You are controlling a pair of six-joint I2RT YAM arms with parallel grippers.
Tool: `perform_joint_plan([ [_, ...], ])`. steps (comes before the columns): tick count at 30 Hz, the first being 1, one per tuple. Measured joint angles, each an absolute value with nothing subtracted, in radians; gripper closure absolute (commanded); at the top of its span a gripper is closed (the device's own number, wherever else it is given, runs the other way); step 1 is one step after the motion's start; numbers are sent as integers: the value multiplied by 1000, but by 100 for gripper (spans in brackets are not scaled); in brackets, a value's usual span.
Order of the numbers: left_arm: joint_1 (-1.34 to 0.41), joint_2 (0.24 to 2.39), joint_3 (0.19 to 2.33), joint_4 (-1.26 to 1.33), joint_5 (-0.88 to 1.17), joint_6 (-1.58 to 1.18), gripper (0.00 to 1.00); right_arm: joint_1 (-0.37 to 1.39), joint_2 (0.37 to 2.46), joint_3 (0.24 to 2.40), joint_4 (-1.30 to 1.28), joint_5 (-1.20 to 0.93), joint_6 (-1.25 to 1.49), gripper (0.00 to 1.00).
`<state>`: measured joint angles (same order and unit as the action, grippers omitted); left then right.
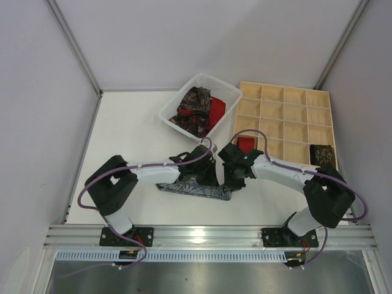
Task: Roll the ties
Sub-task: Roll the tie
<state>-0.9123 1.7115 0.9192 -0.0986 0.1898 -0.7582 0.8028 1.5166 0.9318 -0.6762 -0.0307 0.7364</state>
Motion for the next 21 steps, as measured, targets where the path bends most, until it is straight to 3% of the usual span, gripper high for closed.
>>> perform_joint_plan([
  [10, -798, 1624, 830, -125, 147, -723, 98, 809, 1560, 987, -715, -22, 717, 100],
  [21, -819, 1631, 746, -24, 172, -763, 99, 890, 1691, 1141, -823, 64, 703, 100],
])
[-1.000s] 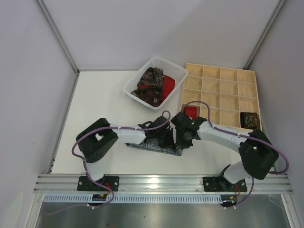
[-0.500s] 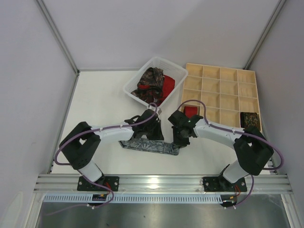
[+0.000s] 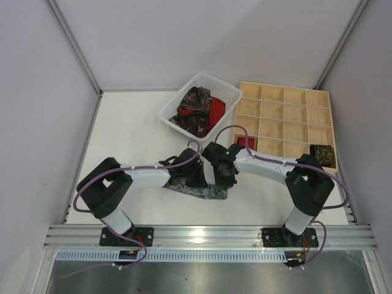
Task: Roll the ties
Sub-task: Roll the tie
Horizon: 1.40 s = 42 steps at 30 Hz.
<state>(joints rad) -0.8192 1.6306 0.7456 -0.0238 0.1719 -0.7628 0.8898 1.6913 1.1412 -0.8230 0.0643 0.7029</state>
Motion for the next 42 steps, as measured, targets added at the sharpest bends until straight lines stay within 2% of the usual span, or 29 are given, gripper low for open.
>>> perform_joint_plan([
  [11, -830, 1614, 696, 47, 170, -821, 99, 930, 1790, 1240, -859, 63, 715, 100],
  [18, -825, 1518, 673, -81, 97, -802, 95, 950, 1803, 1257, -865, 83, 714, 100],
  [28, -773, 1470, 672, -143, 51, -756, 96, 942, 1731, 1163, -817, 109, 719, 100],
  [37, -772, 1477, 608, -52, 57, -769, 96, 927, 1721, 1151, -824, 110, 720, 100],
  [42, -772, 1396, 548, -59, 54, -780, 94, 912, 1706, 1137, -832, 117, 714, 100],
])
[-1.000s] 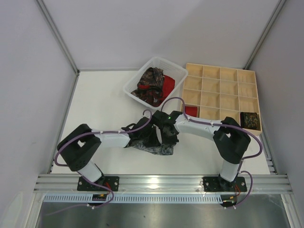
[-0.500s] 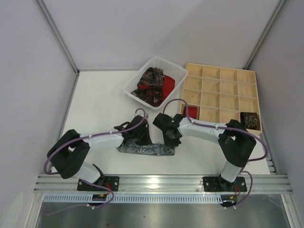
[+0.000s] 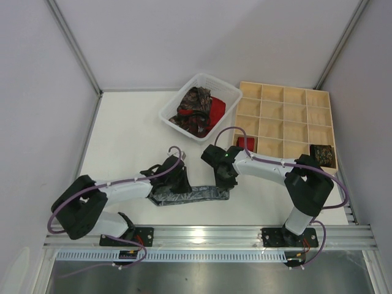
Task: Roll the ties
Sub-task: Roll the tie
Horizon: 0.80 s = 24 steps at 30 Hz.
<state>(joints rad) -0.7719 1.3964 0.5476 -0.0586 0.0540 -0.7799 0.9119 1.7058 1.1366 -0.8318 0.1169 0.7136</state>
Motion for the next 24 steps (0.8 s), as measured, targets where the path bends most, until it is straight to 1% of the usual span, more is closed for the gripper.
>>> perform_joint_plan([
  [3, -772, 1320, 531, -131, 54, -780, 90, 906, 1702, 1133, -842, 123, 707, 100],
  [7, -781, 1235, 531, -149, 67, -789, 91, 906, 1702, 1134, -849, 128, 705, 100],
  [10, -802, 1234, 531, -112, 101, -806, 93, 907, 1702, 1135, -854, 130, 705, 100],
  [13, -828, 1282, 531, -28, 159, -840, 96, 907, 1702, 1135, -855, 130, 705, 100],
  [20, -866, 1443, 532, 176, 234, -928, 99, 907, 1706, 1141, -858, 115, 706, 100],
  [24, -876, 1531, 554, 228, 261, -953, 99, 907, 1714, 1151, -866, 112, 706, 100],
])
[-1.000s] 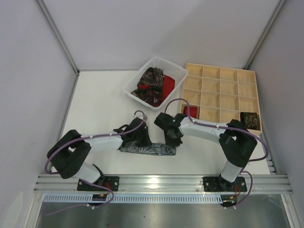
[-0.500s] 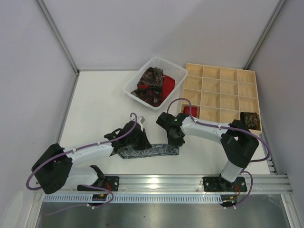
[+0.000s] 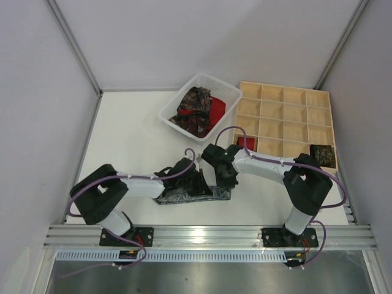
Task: Roll the ties
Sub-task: Roll the tie
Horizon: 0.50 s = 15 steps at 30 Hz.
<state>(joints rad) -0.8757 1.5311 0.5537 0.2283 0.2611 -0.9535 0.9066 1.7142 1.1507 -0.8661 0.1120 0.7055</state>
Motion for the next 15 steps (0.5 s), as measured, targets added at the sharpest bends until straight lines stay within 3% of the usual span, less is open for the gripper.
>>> perform_joint_plan([
  [15, -892, 1637, 584, 353, 310, -1015, 99, 906, 1724, 1161, -874, 107, 705, 100],
])
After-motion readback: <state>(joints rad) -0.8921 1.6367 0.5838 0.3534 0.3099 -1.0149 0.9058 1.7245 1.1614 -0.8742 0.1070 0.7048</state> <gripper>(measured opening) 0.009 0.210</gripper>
